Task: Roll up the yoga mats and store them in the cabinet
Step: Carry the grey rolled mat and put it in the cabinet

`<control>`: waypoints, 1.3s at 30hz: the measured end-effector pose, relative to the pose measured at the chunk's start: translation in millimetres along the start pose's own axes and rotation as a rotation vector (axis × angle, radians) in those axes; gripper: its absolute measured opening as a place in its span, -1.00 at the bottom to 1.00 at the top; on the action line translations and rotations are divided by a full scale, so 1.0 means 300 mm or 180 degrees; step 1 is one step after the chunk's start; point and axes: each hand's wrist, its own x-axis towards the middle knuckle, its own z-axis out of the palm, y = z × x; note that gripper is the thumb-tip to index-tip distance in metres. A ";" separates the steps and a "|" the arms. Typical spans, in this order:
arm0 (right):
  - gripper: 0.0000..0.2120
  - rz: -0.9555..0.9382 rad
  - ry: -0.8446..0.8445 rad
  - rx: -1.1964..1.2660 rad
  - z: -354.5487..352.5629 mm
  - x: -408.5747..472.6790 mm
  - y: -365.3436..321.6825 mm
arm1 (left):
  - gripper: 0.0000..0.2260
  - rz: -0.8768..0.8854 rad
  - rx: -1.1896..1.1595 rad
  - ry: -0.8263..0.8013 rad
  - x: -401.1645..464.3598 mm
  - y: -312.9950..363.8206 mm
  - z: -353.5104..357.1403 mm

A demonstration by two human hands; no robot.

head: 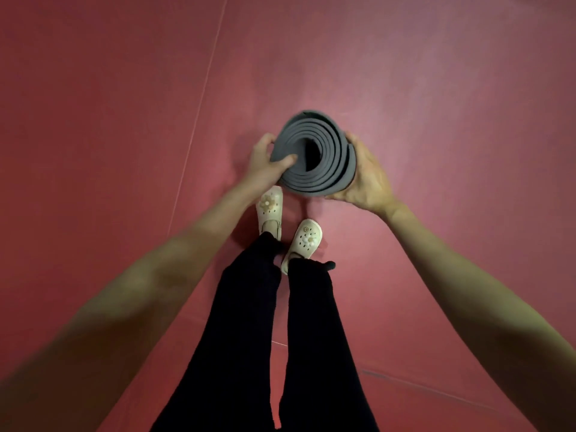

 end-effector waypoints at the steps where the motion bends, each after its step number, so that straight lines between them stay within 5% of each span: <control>1: 0.09 0.0003 -0.0024 0.0030 -0.012 -0.027 -0.044 | -0.77 0.0044 0.0006 0.0066 -0.051 0.021 -0.021; 8: 0.06 -0.0124 -0.0384 0.0248 0.057 -0.120 -0.504 | -0.70 0.0171 0.0077 0.0776 -0.423 0.063 -0.397; 17: 0.09 -0.0821 -0.0959 0.0074 0.334 -0.088 -1.158 | -0.75 0.0065 -0.0718 0.1684 -0.839 -0.039 -0.984; 30: 0.35 -0.1928 -0.2126 0.0137 0.870 -0.079 -1.969 | -0.72 -0.0237 -0.1551 0.3029 -1.385 -0.335 -1.654; 39: 0.33 -0.2636 -0.3116 0.0214 1.137 0.116 -2.445 | -0.66 -0.0201 -0.1503 0.3113 -1.525 -0.416 -2.062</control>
